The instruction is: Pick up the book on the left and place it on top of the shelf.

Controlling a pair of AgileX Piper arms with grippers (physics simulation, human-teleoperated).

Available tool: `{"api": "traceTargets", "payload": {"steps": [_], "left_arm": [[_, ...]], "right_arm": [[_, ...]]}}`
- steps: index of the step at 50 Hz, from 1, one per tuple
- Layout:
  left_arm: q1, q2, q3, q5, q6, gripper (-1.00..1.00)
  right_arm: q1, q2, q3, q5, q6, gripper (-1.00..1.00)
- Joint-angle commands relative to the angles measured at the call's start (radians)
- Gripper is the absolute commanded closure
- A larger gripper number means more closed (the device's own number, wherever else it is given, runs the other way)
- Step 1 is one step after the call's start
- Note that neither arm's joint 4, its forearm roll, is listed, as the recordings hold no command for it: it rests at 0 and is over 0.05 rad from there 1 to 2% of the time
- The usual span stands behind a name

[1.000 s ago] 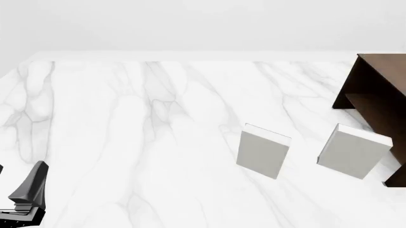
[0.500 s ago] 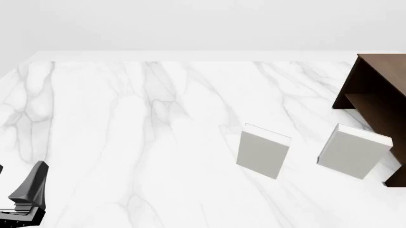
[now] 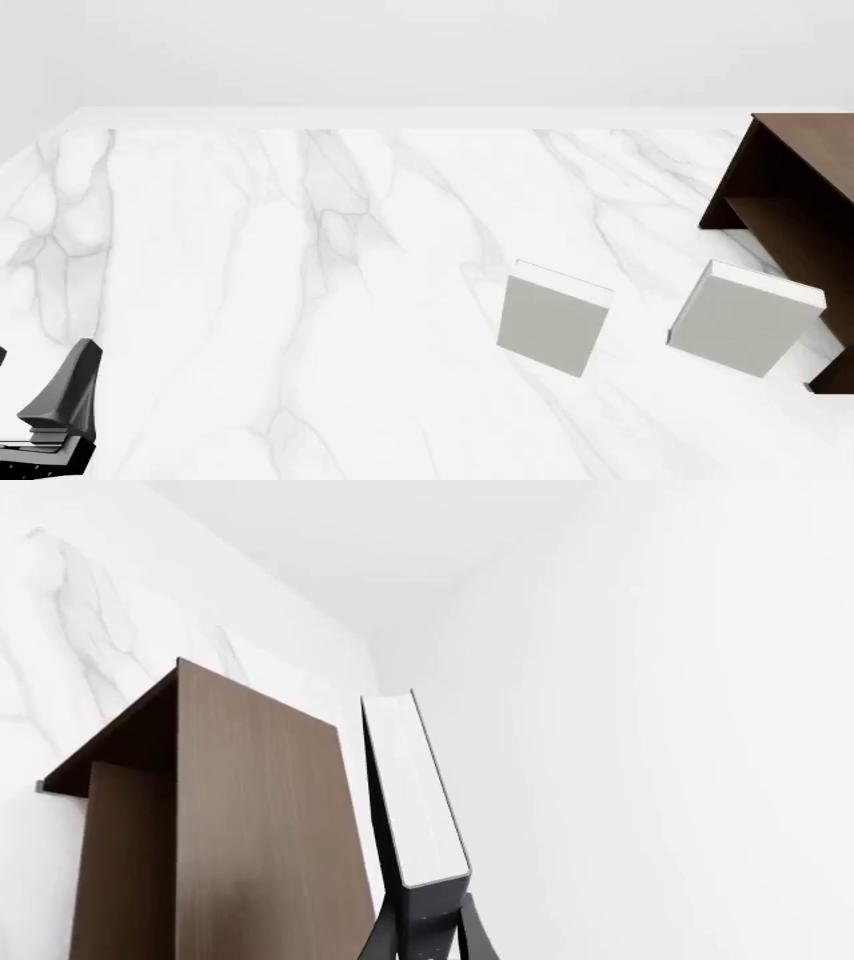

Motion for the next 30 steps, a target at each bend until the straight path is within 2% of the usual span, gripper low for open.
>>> {"api": "traceTargets", "payload": {"steps": [1, 30], "left_arm": [[0.000, 0.000, 0.000, 0.000, 0.000, -1.00], [0.000, 0.000, 0.000, 0.000, 0.000, -1.00]], "right_arm": [[-0.009, 0.065, -0.032, -0.053, -0.001, 1.00], [-0.024, 0.199, -0.092, -0.107, -0.029, 1.00]]}}
